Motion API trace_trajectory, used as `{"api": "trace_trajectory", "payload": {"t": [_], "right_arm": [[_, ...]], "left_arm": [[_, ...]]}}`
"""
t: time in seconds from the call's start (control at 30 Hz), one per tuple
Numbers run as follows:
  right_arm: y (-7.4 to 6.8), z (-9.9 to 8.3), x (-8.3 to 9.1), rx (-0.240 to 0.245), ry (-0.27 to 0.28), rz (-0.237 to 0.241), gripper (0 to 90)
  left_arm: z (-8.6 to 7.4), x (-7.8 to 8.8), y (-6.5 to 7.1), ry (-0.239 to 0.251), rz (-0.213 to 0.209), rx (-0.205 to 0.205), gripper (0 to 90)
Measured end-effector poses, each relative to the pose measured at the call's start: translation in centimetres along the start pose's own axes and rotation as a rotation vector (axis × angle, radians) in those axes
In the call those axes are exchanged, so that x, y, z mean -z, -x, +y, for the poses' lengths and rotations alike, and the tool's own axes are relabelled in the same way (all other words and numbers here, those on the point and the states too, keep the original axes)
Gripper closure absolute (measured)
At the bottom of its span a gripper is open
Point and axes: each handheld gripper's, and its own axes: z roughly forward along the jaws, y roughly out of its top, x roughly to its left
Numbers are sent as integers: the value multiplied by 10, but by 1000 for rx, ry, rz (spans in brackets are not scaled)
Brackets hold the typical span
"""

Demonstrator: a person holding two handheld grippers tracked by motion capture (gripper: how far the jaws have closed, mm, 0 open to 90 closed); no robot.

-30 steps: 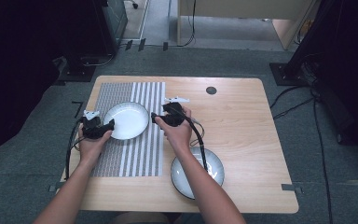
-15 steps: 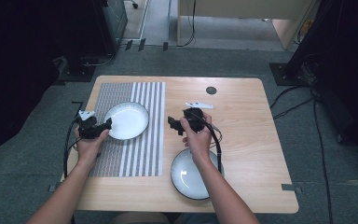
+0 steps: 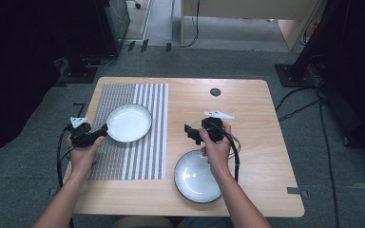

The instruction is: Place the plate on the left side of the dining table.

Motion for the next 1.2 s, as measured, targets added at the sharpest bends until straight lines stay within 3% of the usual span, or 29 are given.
{"api": "trace_trajectory", "payload": {"t": [0.5,0.8,1.2], "right_arm": [[29,-18,36,-13,12,-46,244],[41,-28,55,15,18,-61,238],[59,-44,73,-11,24,-90,240]], "left_arm": [[-18,40,12,17,-23,-65,290],[-35,62,9,21,-29,-59,290],[-44,80,12,32,-54,-67,289]]}}
